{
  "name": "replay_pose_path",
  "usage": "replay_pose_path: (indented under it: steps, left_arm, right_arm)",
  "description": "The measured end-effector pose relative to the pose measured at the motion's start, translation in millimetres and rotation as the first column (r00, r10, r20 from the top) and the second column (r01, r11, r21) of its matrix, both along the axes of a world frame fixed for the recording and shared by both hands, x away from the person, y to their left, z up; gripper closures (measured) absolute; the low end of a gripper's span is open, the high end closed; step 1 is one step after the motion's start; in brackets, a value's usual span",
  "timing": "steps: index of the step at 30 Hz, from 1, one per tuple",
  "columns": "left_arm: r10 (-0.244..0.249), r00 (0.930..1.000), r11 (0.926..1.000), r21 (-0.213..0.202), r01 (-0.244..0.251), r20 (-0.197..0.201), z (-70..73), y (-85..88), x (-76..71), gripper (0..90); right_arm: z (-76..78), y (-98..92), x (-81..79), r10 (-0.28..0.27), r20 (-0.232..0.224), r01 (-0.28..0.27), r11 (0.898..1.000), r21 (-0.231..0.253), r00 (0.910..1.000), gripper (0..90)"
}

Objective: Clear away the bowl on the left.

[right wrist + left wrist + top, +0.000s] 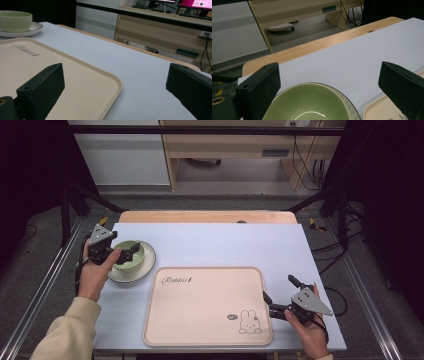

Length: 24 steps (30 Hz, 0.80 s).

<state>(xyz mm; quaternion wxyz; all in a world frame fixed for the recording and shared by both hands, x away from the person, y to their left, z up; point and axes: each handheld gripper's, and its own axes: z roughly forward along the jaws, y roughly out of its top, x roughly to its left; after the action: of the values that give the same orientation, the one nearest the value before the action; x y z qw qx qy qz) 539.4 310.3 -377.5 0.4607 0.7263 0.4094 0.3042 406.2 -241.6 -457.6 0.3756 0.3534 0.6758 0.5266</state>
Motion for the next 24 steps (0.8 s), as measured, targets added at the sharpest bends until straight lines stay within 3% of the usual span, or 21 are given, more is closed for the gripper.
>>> replay_pose_path:
  steps: [3, 8, 9, 24]
  left_arm:
    - [0.017, 0.9998, 0.9998, 0.012, -0.017, -0.01, -5.5, 4.0, 1.2, 4.0]
    - [0.04, 0.9991, 0.9991, -0.013, -0.04, -0.016, -10.1, 10.6, 1.0, 4.0]
    - [0.048, 0.9987, 0.9988, 0.002, -0.048, -0.019, -13.0, 12.4, 1.2, 4.1]
    - [0.113, 0.9926, 0.9936, 0.009, -0.113, -0.044, -25.9, 29.4, 2.4, 6.0]
  right_arm:
    - [-0.2, 0.2, -0.2, 0.0, -0.002, 0.0, 1.0, -0.004, 1.0, 2.1]
    - [-0.3, 0.5, -0.1, 0.0, -0.003, 0.0, 1.0, 0.001, 1.0, 2.2]
    - [-0.8, 0.4, 0.3, 0.0, -0.003, 0.0, 1.0, -0.002, 1.0, 2.2]
    - [-1.2, 0.7, 0.3, 0.0, -0.013, 0.0, 1.0, -0.001, 0.9999, 2.1]
